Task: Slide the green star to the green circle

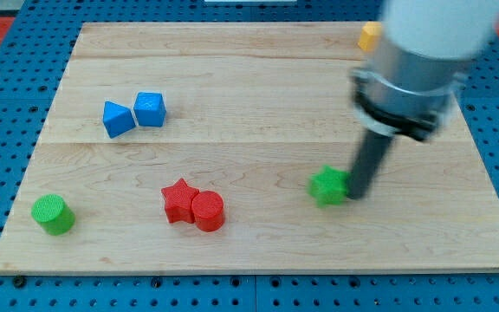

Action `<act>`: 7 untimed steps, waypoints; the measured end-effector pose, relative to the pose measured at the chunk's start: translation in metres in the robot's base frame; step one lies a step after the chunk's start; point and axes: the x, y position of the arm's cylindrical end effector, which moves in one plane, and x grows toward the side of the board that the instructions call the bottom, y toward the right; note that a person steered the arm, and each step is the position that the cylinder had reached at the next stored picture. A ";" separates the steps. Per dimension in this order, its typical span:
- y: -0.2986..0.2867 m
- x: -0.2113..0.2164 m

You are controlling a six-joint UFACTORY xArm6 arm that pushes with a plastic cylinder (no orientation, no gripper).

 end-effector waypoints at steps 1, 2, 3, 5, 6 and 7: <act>-0.118 -0.025; -0.206 -0.037; -0.207 -0.063; -0.283 -0.007; -0.286 -0.007; -0.283 -0.010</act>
